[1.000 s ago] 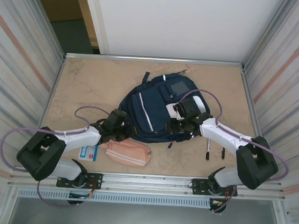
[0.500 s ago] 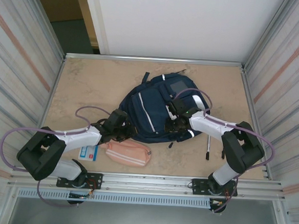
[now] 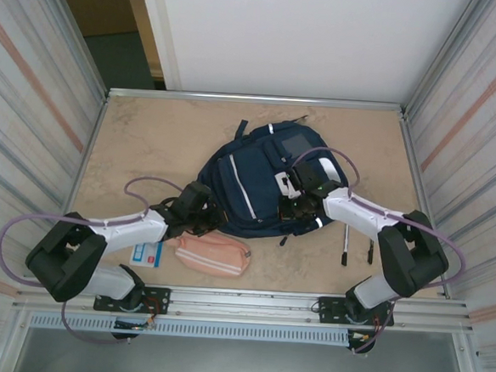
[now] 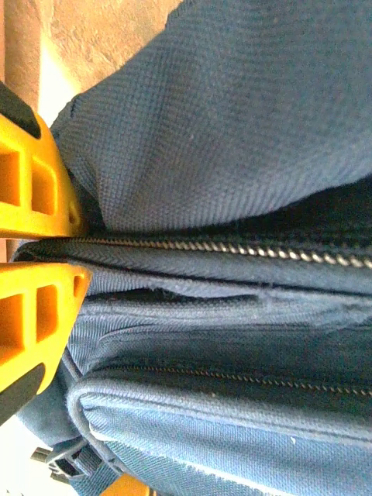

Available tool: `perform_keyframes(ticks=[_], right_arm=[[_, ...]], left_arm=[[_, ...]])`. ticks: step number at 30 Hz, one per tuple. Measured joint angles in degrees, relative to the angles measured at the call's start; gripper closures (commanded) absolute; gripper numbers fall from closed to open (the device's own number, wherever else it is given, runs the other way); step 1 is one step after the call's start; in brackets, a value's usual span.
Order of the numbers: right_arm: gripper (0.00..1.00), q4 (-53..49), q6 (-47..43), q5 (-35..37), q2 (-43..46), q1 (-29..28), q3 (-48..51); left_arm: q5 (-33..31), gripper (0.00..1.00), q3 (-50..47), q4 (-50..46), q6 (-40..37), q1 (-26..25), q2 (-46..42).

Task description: Pack the student bag

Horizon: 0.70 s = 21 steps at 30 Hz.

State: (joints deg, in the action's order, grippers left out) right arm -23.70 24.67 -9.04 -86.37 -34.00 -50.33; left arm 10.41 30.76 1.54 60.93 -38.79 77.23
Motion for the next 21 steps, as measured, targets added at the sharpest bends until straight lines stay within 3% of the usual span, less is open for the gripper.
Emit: perform_keyframes(ticks=[4, 6, 8, 13, 16, 21], right_arm=[[0.96, 2.7, -2.9, -3.6, 3.8, 0.0, 1.4], [0.77, 3.5, -3.7, -4.3, 5.2, 0.0, 1.4], [0.71, 3.5, -3.9, -3.0, 5.7, 0.0, 1.4], [0.71, -3.1, -0.8, 6.8, 3.8, -1.2, -1.7], [0.76, -7.2, 0.9, 13.7, 1.5, -5.4, -4.9], [0.7, -11.6, 2.2, 20.5, -3.0, -9.2, -8.5]], left_arm=[[0.0, 0.87, 0.0, -0.4, 0.0, -0.2, -0.8], [0.0, 0.86, 0.0, -0.5, 0.0, -0.4, -0.8], [0.1, 0.84, 0.0, -0.5, 0.0, -0.5, -0.8], [0.1, 0.83, 0.0, -0.5, 0.2, -0.5, -0.8], [0.1, 0.83, 0.0, -0.5, 0.4, -0.5, -0.8], [0.3, 0.83, 0.3, -0.9, 0.4, -0.5, -0.7]])
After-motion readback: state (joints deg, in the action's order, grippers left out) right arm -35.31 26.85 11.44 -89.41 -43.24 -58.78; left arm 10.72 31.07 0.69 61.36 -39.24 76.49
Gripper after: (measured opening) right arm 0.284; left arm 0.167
